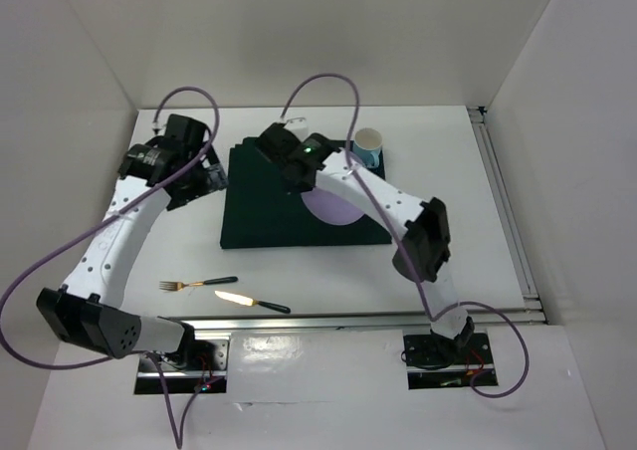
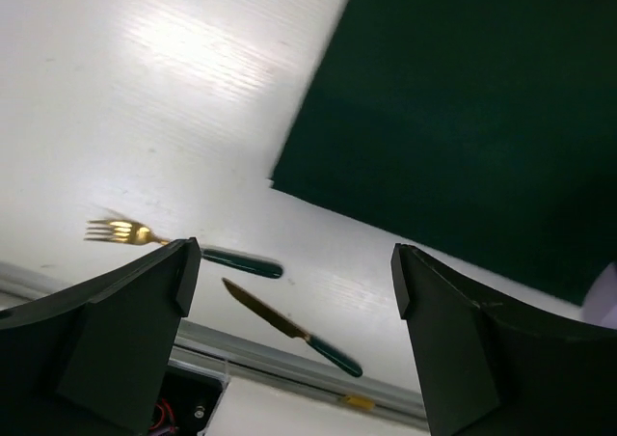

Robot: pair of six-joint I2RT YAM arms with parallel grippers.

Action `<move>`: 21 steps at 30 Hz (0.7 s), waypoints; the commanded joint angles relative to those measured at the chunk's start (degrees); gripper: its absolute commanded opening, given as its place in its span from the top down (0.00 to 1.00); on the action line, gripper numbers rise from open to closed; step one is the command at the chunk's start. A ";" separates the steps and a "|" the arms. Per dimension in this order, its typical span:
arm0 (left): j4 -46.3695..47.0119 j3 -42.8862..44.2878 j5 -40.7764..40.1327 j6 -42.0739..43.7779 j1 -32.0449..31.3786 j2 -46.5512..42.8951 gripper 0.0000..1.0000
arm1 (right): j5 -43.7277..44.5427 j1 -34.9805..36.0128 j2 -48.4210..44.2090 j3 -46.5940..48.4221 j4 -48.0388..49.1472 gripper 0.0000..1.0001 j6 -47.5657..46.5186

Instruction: Set the dinner table for one person

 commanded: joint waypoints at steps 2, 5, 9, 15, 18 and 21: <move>-3.49 -2.14 -3.63 -3.97 7.19 -6.95 0.00 | -2.16 1.00 6.67 7.33 -0.49 1.00 -5.18; -2.97 -3.80 -2.83 -2.65 12.38 -9.41 0.00 | -4.01 1.00 9.48 7.95 4.17 1.00 -7.29; -1.65 -4.95 -0.21 0.59 17.21 -10.03 0.00 | -5.34 -0.23 13.53 9.97 6.54 1.00 -8.52; -1.03 -6.18 1.47 1.13 17.92 -10.65 0.00 | -6.47 -1.99 17.57 9.88 10.59 1.00 -9.65; -0.50 -6.80 2.61 1.13 18.45 -11.26 0.00 | -7.01 -3.13 20.03 11.81 11.74 1.00 -10.27; 0.20 -7.42 3.14 1.66 18.45 -11.79 0.00 | -8.32 -3.13 21.45 12.61 14.19 1.00 -10.98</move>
